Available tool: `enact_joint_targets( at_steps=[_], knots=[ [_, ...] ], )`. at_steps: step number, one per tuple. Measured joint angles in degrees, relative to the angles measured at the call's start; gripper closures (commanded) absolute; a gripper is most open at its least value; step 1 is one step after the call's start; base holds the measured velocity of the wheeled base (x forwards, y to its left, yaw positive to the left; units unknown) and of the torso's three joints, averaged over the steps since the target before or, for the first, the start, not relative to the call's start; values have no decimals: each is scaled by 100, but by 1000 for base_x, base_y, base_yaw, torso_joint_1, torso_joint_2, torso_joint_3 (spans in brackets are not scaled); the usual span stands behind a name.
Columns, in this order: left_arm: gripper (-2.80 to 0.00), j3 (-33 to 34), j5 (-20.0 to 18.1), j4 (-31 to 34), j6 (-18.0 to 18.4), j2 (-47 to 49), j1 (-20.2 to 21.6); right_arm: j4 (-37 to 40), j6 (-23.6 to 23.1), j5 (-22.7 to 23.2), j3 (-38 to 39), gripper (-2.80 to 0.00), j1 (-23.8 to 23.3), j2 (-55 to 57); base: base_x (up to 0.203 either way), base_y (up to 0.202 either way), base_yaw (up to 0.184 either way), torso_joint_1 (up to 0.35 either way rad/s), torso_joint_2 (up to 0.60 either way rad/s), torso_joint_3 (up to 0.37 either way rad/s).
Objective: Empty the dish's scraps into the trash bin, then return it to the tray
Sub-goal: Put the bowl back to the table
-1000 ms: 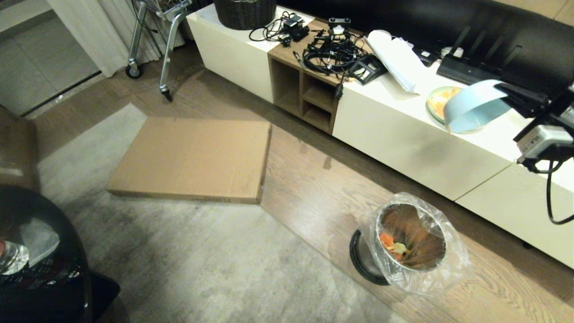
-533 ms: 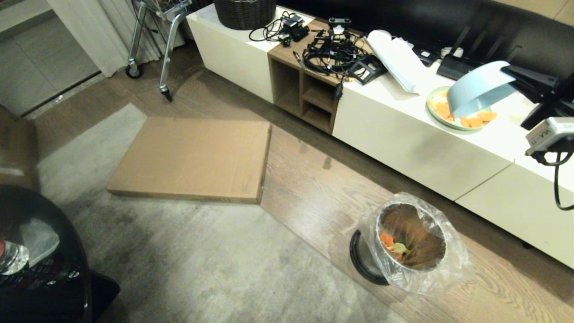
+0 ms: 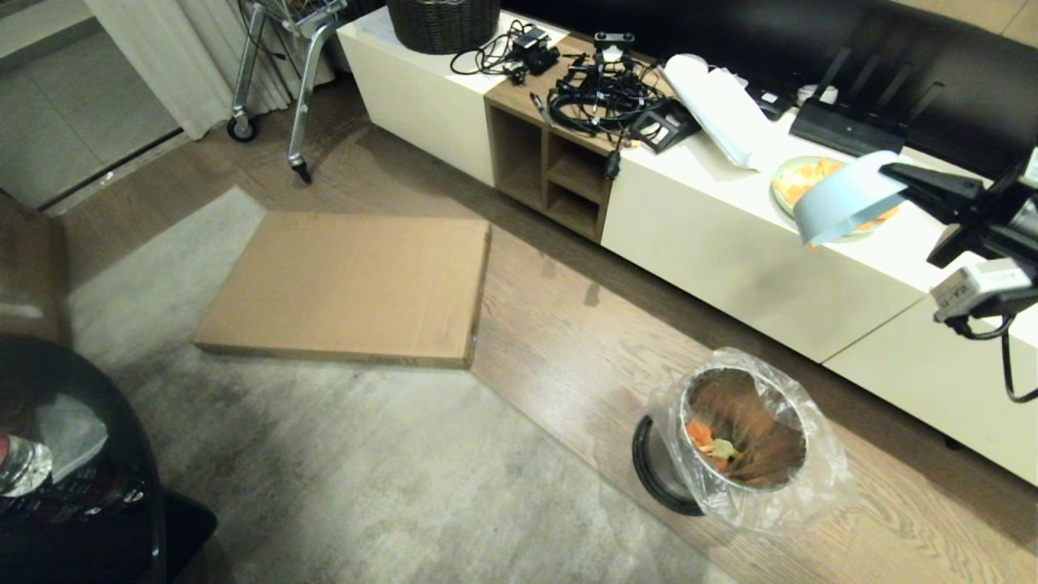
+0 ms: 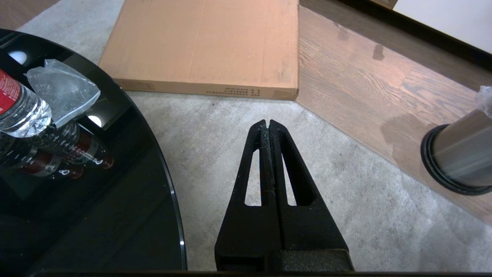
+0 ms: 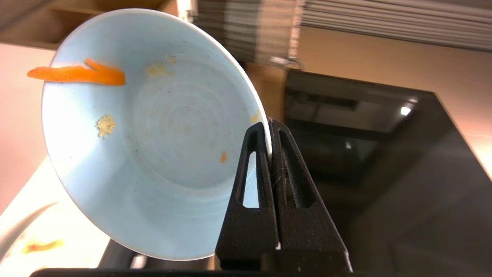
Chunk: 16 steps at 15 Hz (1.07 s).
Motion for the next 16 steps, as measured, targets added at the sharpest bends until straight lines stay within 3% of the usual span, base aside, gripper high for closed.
enact_joint_targets(
  at_steps=[3,9,12,16],
  knots=[
    [0,0,-1,0,0,0,0,2,-638,7,514,0,7,133,0,0,0,0,0,0],
    [0,0,0,-1,2,0,0,2,-1681,-70,621,0,-4,754,0,0,0,0,0,0],
    [0,0,0,-1,-1,0,0,0,-1421,-552,611,0,111,923,0,0,0,0,0,0],
    [0,0,0,-1,-1,0,0,6,-907,-474,610,0,262,736,0,0,0,0,0,0]
  ],
)
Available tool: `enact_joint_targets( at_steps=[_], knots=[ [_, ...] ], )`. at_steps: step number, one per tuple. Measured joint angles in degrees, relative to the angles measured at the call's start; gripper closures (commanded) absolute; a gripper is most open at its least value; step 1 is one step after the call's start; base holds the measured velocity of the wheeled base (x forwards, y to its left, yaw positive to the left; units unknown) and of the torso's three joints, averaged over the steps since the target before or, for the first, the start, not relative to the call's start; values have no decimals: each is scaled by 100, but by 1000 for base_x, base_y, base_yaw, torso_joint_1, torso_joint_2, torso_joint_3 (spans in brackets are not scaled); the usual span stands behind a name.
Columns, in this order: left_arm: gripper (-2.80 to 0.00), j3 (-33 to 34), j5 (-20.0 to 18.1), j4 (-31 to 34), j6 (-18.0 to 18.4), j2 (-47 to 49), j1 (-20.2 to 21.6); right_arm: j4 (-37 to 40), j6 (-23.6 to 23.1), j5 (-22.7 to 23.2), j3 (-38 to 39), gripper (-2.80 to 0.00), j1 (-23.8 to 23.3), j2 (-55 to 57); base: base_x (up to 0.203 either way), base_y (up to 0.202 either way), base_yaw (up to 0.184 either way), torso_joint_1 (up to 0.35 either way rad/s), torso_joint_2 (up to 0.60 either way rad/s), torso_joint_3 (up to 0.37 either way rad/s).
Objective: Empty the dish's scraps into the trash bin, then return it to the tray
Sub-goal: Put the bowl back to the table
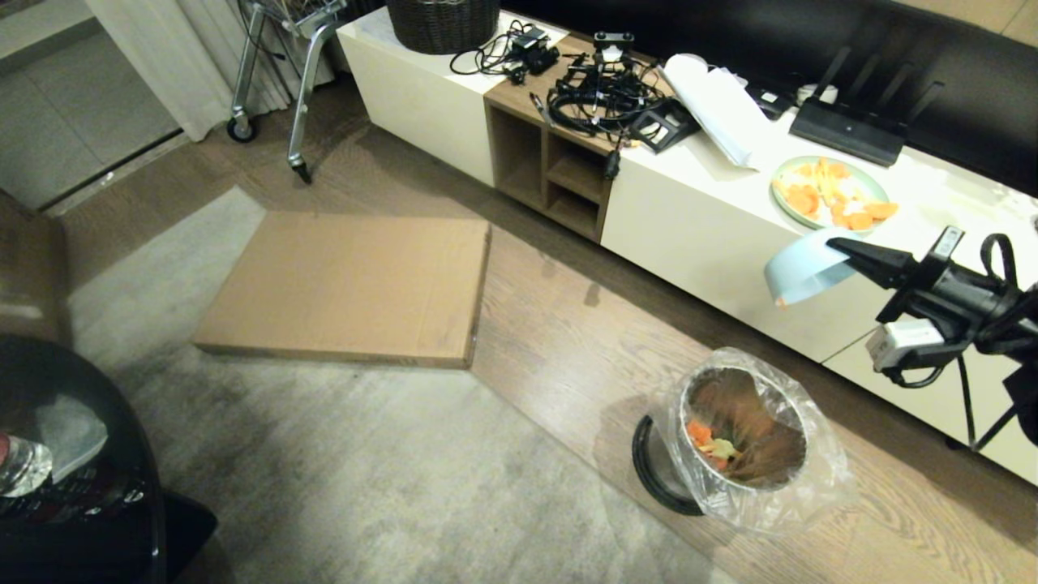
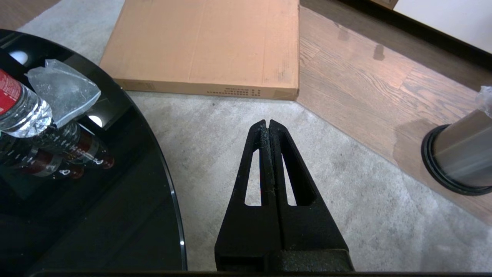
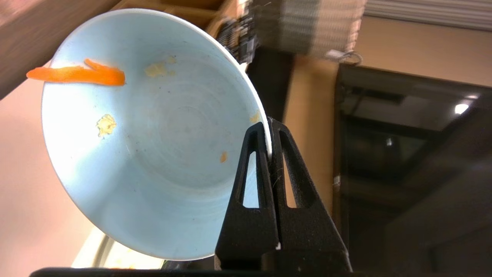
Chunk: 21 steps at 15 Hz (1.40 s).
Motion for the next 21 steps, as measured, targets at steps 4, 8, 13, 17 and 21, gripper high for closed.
enact_joint_targets(
  at_steps=[4,8,13,17,21],
  knots=[
    [0,0,-2,0,1,0,2,-9,355,-132,196,0,266,-266,0,0,0,0,0,0],
    [0,0,0,0,2,0,0,0,299,-192,466,0,128,-158,0,0,0,0,0,0],
    [0,0,-2,0,3,0,2,-2,454,-203,775,0,-150,-106,0,0,0,0,0,0],
    [0,0,1,1,1,0,0,-2,658,-206,1474,0,-194,71,0,0,0,0,0,0],
    [0,0,1,2,1,0,0,-4,709,-452,1792,0,-196,372,0,0,0,0,0,0]
  ],
)
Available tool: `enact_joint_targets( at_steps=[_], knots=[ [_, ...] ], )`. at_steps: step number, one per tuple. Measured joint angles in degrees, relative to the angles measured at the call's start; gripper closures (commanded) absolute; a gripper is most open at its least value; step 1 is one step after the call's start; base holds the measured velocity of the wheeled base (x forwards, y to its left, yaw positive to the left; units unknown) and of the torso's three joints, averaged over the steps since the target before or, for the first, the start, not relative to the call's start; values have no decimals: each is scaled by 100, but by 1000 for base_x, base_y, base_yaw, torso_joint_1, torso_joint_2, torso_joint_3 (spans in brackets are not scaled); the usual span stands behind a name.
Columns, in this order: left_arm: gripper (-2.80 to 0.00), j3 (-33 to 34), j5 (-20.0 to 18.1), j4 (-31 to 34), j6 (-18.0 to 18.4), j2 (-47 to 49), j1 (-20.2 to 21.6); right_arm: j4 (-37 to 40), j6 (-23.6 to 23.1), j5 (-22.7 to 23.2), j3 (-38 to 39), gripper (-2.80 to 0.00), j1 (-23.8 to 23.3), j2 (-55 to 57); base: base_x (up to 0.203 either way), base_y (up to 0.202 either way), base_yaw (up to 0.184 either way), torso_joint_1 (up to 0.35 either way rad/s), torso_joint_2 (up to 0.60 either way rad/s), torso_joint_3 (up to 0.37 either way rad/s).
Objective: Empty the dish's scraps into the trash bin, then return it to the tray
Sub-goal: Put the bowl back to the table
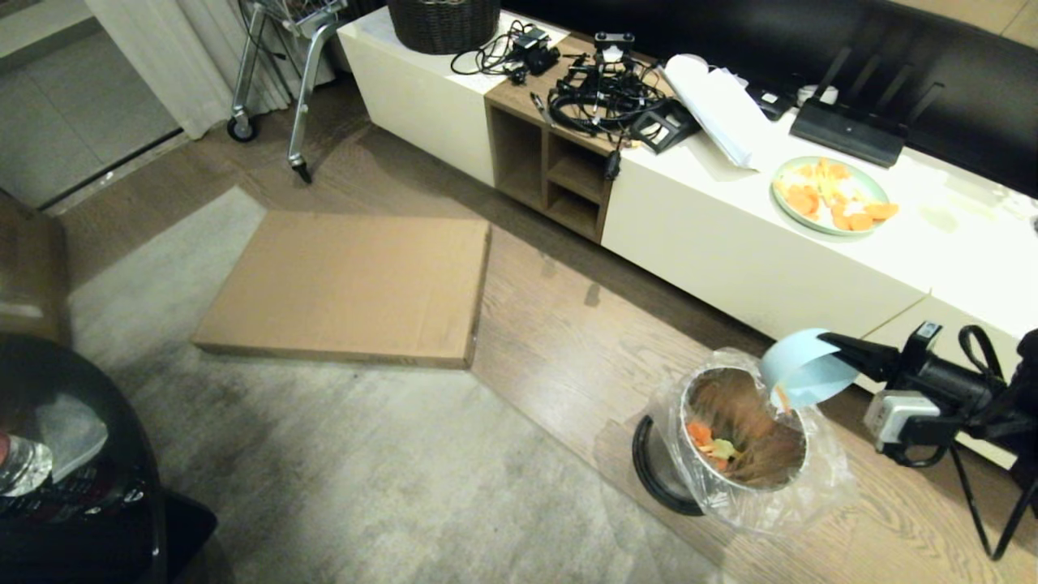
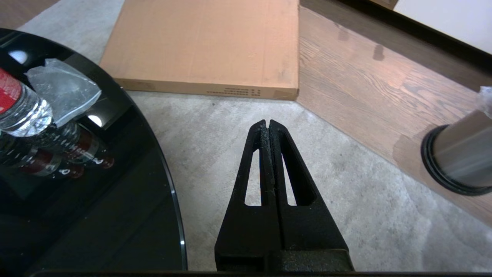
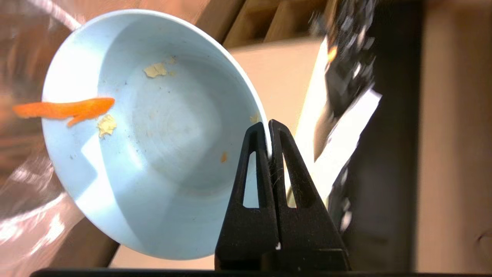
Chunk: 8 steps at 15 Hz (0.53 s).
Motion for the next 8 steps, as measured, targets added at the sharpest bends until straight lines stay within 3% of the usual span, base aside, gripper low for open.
enact_joint_targets(
  at_steps=[3,8],
  knots=[
    [0,0,-4,-2,0,0,0,59,209,-607,51,0,-29,123,0,0,0,0,0,0],
    [0,0,-1,-2,-1,0,0,464,1672,-2122,220,0,-149,22,0,0,0,0,0,0]
  ],
)
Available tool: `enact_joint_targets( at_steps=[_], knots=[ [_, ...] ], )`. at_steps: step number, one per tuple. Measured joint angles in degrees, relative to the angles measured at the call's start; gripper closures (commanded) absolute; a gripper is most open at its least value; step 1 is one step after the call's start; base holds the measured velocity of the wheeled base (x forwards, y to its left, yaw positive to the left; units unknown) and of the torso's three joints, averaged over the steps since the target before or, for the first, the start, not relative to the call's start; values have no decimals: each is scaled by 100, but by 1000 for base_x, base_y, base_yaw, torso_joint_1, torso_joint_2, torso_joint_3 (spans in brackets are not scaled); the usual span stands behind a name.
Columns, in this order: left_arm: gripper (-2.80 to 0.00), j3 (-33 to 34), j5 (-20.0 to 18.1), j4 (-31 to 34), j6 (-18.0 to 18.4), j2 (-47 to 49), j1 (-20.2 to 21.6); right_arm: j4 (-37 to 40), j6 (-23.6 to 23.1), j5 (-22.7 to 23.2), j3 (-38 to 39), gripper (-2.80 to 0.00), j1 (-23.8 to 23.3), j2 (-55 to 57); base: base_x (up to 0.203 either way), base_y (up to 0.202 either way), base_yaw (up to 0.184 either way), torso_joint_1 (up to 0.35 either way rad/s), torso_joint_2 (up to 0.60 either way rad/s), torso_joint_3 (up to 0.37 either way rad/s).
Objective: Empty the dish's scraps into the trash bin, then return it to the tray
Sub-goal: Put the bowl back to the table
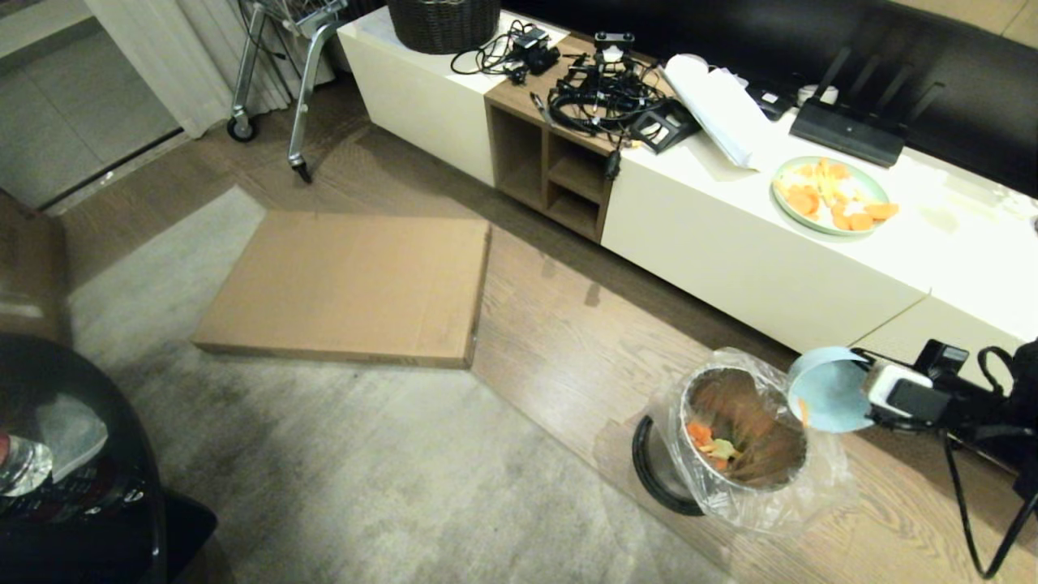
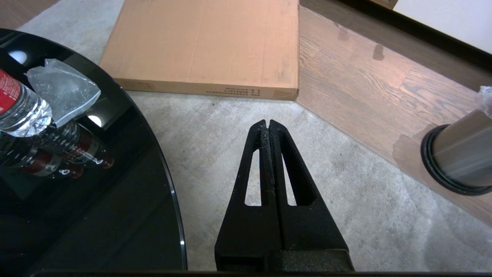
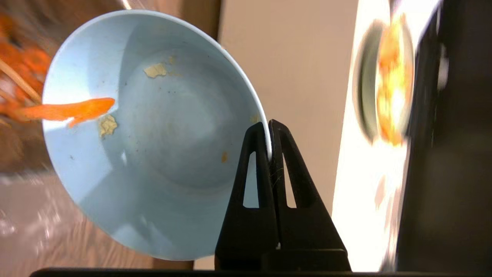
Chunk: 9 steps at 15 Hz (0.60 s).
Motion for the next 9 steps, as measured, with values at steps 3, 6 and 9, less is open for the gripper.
enact_joint_targets(
  at_steps=[3,6,9],
  knots=[
    [0,0,0,0,1,0,0,-136,71,-565,-51,0,-234,-45,0,0,0,0,0,0],
    [0,0,-2,0,3,0,0,-463,-107,-671,-328,0,-411,123,0,0,0,0,0,0],
    [0,0,0,0,1,0,0,-464,-368,-660,-778,0,-499,298,0,0,0,0,0,0]
  ],
)
